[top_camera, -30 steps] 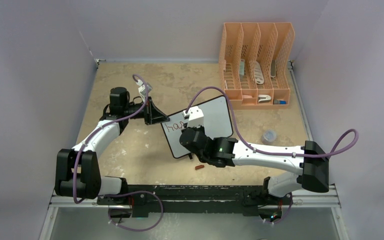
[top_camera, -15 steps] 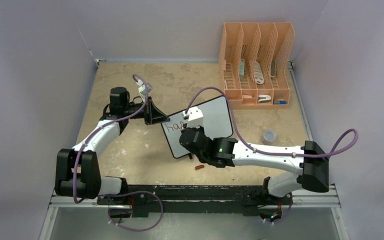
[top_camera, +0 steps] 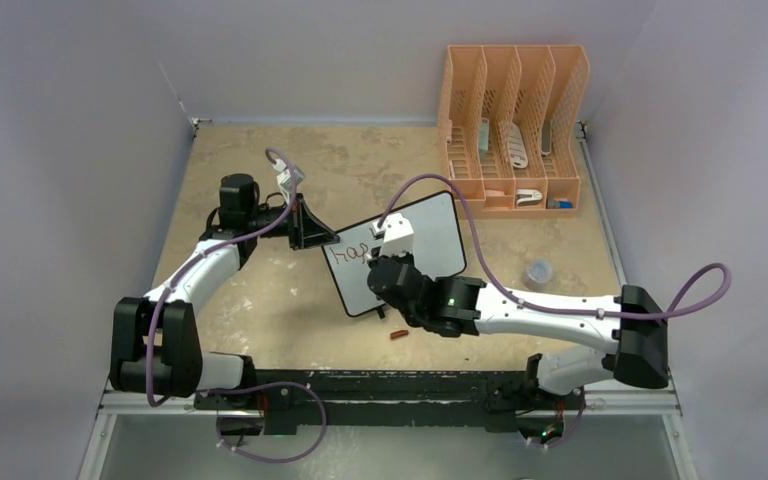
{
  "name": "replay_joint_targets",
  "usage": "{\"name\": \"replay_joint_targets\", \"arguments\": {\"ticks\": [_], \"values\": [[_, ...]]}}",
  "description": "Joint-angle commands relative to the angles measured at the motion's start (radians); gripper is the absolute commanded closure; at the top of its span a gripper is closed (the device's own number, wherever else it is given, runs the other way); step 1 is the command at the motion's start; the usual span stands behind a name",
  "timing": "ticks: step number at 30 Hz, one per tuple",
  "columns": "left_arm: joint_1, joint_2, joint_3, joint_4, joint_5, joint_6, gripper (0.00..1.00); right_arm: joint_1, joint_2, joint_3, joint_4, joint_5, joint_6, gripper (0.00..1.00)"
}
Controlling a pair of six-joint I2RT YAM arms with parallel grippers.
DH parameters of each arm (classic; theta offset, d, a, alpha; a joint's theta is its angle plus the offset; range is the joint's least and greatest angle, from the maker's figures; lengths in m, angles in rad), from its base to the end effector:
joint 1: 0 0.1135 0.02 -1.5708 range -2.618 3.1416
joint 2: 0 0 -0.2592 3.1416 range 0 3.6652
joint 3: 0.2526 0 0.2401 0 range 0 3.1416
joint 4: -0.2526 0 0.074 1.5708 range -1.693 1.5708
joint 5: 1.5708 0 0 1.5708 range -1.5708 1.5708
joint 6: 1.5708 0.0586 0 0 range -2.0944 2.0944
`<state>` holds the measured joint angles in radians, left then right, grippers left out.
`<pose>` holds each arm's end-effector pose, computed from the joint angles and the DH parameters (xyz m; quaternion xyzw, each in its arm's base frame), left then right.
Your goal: Write a sentence on the whiteboard
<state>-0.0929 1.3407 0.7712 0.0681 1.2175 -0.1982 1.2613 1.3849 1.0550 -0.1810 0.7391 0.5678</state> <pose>0.2654 -0.0799 0.2457 0.2539 0.7202 -0.5475 0.3423 0.1332 0.2869 0.2923 -0.1017 0.8187 0.1833 0.5345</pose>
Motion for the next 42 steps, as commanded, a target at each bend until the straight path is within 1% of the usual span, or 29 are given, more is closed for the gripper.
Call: {"name": "replay_joint_targets", "arguments": {"ticks": [1, 19, 42], "values": [[-0.024, 0.021, 0.011, -0.028, 0.017, 0.025, 1.0, 0.0, -0.073, -0.021, 0.03, 0.047, -0.005, 1.0], [-0.024, 0.02, 0.012, -0.033, 0.017, 0.026, 1.0, -0.003, -0.041, -0.012, 0.087, 0.091, -0.034, 1.0], [-0.024, 0.02, 0.011, -0.033, 0.018, 0.027, 1.0, -0.019, -0.021, 0.003, 0.111, 0.11, -0.058, 1.0]]}}
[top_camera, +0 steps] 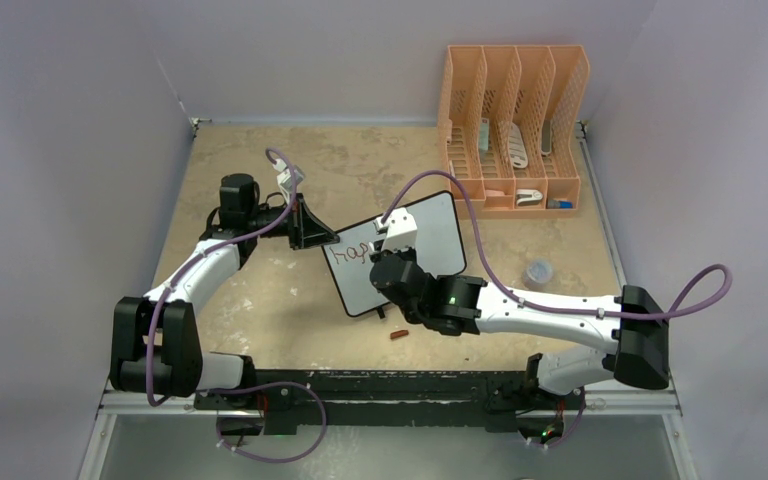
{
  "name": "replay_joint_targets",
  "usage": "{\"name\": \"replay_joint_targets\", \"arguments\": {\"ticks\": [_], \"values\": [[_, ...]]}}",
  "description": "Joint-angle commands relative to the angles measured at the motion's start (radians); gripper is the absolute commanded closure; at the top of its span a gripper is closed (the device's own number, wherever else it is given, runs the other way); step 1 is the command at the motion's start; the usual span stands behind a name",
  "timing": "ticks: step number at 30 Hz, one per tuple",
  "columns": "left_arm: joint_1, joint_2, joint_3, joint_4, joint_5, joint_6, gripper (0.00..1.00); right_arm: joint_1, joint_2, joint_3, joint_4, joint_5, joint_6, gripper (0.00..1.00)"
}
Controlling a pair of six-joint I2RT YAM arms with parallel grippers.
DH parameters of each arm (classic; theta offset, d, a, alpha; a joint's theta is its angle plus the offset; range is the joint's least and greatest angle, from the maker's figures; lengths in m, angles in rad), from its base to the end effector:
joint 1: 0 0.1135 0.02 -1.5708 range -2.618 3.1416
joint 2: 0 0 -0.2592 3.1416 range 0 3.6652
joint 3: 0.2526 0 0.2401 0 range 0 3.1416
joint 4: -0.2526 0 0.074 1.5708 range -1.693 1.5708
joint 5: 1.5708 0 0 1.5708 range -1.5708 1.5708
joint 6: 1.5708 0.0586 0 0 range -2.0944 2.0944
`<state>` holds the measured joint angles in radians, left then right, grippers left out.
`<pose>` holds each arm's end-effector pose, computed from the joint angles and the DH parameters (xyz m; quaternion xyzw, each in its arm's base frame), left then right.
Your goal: Write a sentence on the whiteboard
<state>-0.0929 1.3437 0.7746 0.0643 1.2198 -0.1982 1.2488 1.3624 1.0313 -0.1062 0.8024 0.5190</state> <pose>0.2659 -0.0800 0.2458 0.2535 0.7203 -0.5485 0.3406 0.1380 0.2804 0.2997 -0.0813 0.8003 0.1732 0.5682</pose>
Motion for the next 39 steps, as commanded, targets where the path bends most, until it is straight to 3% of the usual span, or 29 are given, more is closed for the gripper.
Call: {"name": "replay_joint_targets", "arguments": {"ticks": [1, 23, 39], "values": [[-0.024, 0.016, 0.008, -0.029, 0.017, 0.026, 1.0, -0.008, 0.003, 0.027, 0.036, 0.046, -0.01, 1.0], [-0.025, 0.018, 0.008, -0.026, 0.021, 0.026, 1.0, -0.017, 0.021, 0.038, 0.046, 0.026, -0.036, 1.0], [-0.025, 0.017, 0.009, -0.029, 0.014, 0.028, 1.0, -0.019, 0.032, 0.03, -0.088, -0.009, 0.056, 1.0]]}}
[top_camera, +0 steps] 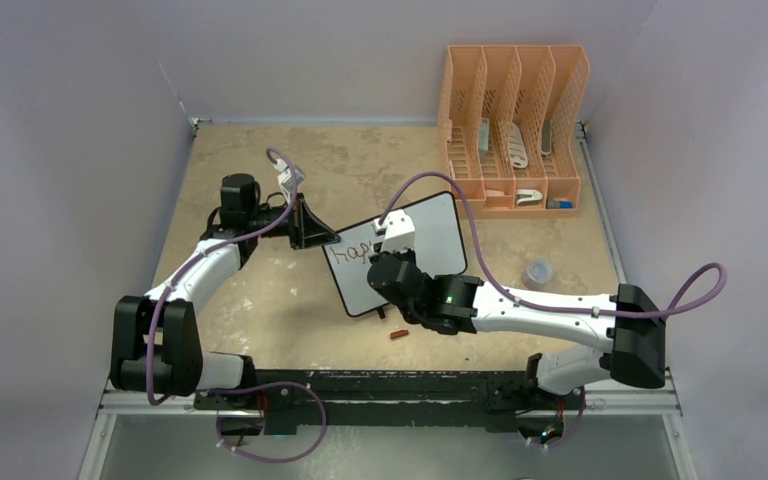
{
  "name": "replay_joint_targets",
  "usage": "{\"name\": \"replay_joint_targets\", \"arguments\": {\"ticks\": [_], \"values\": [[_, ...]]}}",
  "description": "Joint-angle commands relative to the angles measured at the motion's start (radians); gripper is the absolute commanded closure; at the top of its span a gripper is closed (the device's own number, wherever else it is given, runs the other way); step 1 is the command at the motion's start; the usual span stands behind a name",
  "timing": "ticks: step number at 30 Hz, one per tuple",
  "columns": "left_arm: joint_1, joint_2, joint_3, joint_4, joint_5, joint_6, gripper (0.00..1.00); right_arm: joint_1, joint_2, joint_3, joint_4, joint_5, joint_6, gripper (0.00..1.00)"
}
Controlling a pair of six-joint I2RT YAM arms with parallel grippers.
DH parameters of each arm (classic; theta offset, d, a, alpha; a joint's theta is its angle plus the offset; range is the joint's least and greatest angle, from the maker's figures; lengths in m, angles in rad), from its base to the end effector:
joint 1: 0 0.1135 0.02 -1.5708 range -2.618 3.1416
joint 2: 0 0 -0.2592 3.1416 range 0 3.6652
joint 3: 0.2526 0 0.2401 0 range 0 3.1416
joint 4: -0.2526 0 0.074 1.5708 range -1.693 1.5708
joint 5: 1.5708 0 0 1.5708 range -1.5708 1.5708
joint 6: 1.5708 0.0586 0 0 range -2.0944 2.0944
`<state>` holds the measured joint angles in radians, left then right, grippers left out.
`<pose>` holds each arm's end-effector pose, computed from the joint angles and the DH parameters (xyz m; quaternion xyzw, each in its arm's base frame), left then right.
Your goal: Write a sentence on the whiteboard
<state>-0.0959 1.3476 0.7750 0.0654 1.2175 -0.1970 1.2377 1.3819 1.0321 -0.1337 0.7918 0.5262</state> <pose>0.2664 -0.0809 0.2450 0.2539 0.7208 -0.5483 0.3396 0.1415 0.2815 0.2912 -0.0880 0.8097 0.1586 0.5581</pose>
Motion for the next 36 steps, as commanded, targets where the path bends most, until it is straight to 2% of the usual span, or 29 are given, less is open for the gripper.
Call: {"name": "replay_joint_targets", "arguments": {"ticks": [1, 26, 36], "values": [[-0.022, 0.013, 0.009, -0.03, 0.017, 0.027, 1.0, -0.008, 0.011, 0.028, -0.068, 0.003, 0.056, 1.0], [-0.022, 0.019, 0.012, -0.03, 0.016, 0.025, 1.0, 0.0, -0.008, 0.017, -0.133, -0.048, 0.092, 1.0], [-0.022, 0.019, 0.012, -0.031, 0.014, 0.026, 1.0, 0.003, -0.088, 0.004, -0.045, 0.004, 0.064, 1.0]]}}
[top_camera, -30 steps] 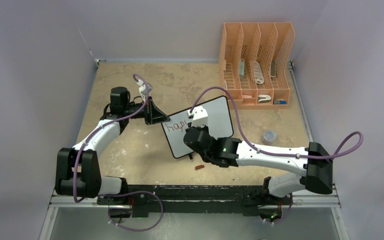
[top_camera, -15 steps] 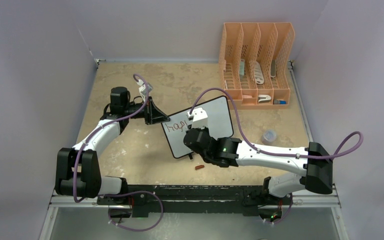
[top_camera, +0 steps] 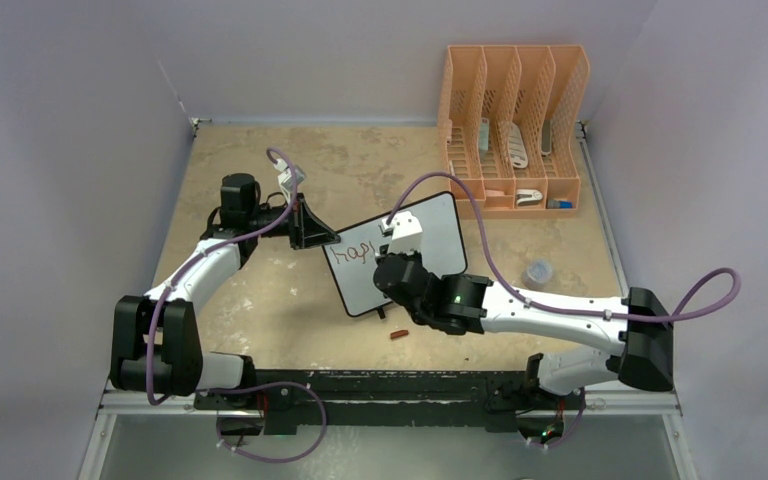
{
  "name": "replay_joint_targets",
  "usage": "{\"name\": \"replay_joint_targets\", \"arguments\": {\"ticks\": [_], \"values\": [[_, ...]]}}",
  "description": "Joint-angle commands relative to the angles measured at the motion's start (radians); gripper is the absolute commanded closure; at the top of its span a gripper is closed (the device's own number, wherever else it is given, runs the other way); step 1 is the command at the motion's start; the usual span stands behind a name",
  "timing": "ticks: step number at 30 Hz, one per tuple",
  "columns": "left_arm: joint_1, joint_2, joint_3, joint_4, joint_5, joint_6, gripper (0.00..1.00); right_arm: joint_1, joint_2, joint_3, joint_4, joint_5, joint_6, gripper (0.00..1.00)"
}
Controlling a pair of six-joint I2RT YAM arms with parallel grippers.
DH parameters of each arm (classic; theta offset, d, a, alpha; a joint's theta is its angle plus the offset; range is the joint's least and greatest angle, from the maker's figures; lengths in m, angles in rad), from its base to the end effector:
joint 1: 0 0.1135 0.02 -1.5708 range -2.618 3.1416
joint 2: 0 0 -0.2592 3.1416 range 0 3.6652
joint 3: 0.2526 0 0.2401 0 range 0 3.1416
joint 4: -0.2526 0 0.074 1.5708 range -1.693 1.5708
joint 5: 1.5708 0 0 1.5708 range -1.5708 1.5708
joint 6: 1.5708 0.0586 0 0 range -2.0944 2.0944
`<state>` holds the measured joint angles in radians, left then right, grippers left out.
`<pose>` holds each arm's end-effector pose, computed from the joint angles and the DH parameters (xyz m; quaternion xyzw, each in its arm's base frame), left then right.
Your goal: Write a sentence on the whiteboard
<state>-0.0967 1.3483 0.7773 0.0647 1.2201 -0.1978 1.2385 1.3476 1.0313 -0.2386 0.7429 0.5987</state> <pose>0.2666 -0.0812 0.2455 0.2547 0.7200 -0.5493 0.3390 0.1359 0.2724 0.2893 -0.0884 0.8284 0.1677 0.5271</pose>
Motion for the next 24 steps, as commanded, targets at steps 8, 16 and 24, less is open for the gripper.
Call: {"name": "replay_joint_targets", "arguments": {"ticks": [8, 16, 24], "values": [[-0.021, 0.018, 0.01, -0.032, 0.012, 0.028, 1.0, 0.002, -0.05, 0.001, 0.116, 0.048, -0.036, 1.0], [-0.021, 0.018, 0.01, -0.034, 0.014, 0.028, 1.0, 0.003, -0.02, 0.006, 0.139, 0.053, -0.051, 1.0], [-0.021, 0.017, 0.01, -0.032, 0.015, 0.028, 1.0, -0.001, -0.001, 0.006, 0.146, 0.065, -0.057, 1.0]]}}
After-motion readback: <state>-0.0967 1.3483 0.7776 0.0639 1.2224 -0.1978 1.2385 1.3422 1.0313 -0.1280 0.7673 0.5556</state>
